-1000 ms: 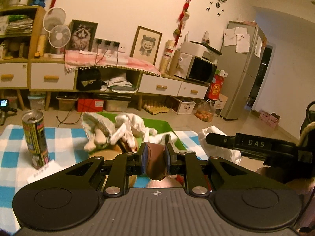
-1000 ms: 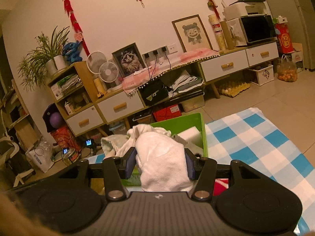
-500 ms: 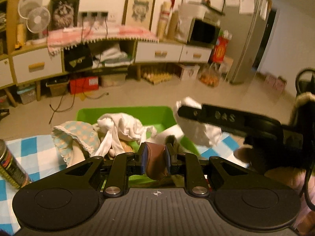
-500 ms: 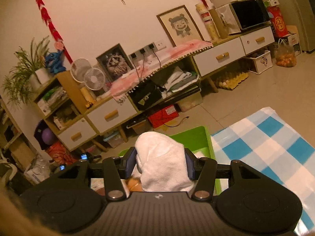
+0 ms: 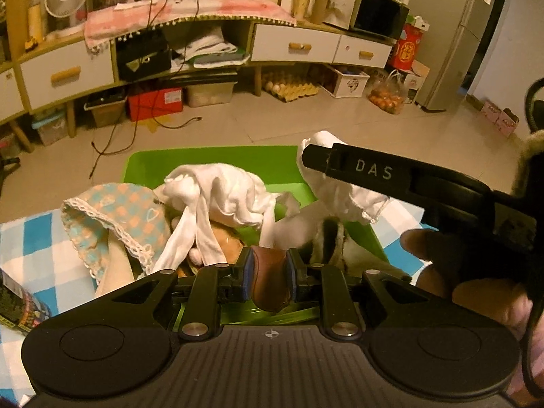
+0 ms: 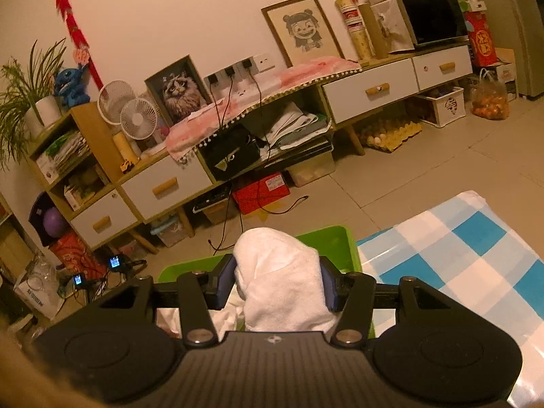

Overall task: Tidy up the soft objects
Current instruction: 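Carry the brown disc and white bundle into the green tray and release both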

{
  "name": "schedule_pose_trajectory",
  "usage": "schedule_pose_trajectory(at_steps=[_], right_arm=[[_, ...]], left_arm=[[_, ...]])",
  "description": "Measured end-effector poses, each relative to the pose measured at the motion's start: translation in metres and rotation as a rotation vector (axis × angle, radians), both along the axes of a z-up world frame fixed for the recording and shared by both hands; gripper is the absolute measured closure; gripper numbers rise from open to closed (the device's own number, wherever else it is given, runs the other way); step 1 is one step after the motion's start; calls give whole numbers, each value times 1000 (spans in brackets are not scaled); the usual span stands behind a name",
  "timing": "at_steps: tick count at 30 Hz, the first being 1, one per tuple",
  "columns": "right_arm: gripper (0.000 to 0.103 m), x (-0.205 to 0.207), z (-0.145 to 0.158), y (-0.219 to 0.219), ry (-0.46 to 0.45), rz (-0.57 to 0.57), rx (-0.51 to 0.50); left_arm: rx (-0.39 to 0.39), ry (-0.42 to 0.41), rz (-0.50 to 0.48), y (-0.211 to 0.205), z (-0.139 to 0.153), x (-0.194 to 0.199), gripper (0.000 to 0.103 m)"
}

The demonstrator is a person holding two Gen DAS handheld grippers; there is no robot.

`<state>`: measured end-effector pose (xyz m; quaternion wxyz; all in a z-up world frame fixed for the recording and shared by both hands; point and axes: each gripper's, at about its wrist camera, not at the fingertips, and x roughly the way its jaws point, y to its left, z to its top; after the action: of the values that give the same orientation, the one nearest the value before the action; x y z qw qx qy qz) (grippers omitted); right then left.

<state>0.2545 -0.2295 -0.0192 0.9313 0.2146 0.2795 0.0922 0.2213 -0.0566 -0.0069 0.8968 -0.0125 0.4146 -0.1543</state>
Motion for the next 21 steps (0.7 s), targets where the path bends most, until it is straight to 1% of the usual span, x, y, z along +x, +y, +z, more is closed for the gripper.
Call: schedule_pose_trajectory(at_steps=[2, 3, 4, 5, 6, 7, 8, 9, 13, 21], right_arm=[[83, 0, -1, 3, -1, 13, -4], [82, -1, -1, 3, -2, 17, -4], [76, -3, -1, 3, -3, 14, 1], [67, -4, 0, 3, -5, 8, 8], [65, -6, 1, 2, -9, 0, 15], [64, -8, 2, 1, -13, -6, 21], [63, -9, 3, 0, -14, -10, 22], [63, -10, 5, 0, -11, -14, 21], [62, -18, 10, -5, -8, -34, 25], [60, -43, 16, -7, 0, -42, 9]], left_arm=[[-10, 6, 6, 0, -1, 1, 73], [-14, 7, 8, 1, -2, 1, 63], [-16, 3, 14, 1, -2, 0, 55], [-15, -1, 19, 0, -1, -1, 53], [-13, -3, 19, 0, 0, -2, 50], [-13, -2, 16, -1, 1, -3, 43], [-12, -6, 18, -1, 2, -4, 39], [-10, -13, 21, -1, 4, -6, 32], [-12, -25, 20, -1, 10, -11, 24], [-2, -30, 41, 3, 18, -29, 22]])
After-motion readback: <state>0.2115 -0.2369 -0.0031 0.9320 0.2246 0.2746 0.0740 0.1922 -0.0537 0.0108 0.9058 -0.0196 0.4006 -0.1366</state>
